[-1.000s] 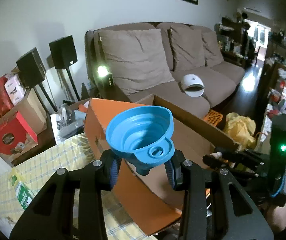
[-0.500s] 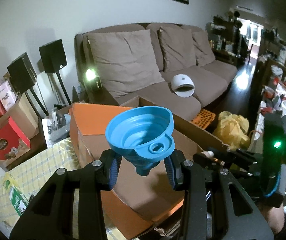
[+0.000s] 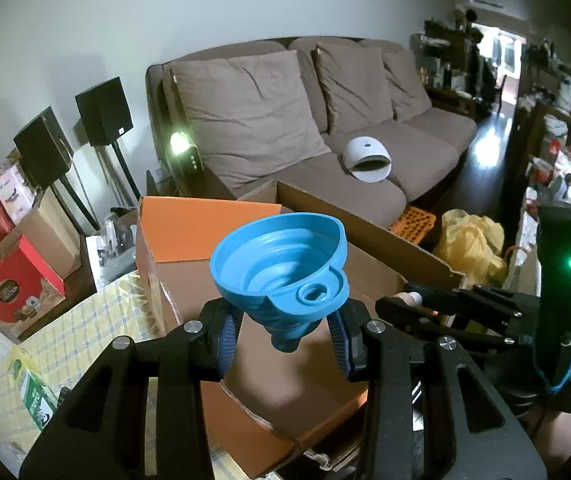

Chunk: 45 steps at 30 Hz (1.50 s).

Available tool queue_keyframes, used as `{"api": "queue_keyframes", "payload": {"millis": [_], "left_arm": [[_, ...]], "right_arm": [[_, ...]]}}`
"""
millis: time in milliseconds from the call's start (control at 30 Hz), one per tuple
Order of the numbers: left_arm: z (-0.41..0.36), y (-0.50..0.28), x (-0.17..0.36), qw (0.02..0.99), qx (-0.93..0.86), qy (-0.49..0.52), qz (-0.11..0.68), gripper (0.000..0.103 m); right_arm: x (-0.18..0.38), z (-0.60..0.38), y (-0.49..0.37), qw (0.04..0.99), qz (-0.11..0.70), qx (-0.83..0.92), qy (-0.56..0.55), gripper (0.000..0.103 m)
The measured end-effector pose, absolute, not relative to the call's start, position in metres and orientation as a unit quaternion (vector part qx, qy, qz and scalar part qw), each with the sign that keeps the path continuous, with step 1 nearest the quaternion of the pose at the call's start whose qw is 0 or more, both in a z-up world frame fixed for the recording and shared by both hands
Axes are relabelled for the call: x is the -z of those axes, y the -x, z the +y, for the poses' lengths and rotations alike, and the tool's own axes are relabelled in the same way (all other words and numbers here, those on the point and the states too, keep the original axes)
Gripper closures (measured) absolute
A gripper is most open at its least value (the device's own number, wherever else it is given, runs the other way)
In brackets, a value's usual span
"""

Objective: Organize objects
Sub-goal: 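Hold the blue funnel and white cap steady above the box floor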

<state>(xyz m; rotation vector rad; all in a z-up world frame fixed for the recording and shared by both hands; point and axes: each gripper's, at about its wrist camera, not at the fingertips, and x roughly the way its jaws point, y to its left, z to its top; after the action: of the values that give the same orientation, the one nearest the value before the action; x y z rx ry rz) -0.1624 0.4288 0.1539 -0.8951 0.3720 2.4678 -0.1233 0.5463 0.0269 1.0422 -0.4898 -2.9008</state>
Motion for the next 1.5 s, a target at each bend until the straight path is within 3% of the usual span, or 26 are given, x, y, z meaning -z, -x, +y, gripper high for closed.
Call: {"api": "queue_keyframes", "payload": {"millis": [1500], "left_arm": [[0.440,0.158,-0.132,0.235,-0.897,0.340,0.157,0.066]], "right_arm": [[-0.022,0.540,0.127,0.015,-0.149,0.927,-0.343,0.070]]}}
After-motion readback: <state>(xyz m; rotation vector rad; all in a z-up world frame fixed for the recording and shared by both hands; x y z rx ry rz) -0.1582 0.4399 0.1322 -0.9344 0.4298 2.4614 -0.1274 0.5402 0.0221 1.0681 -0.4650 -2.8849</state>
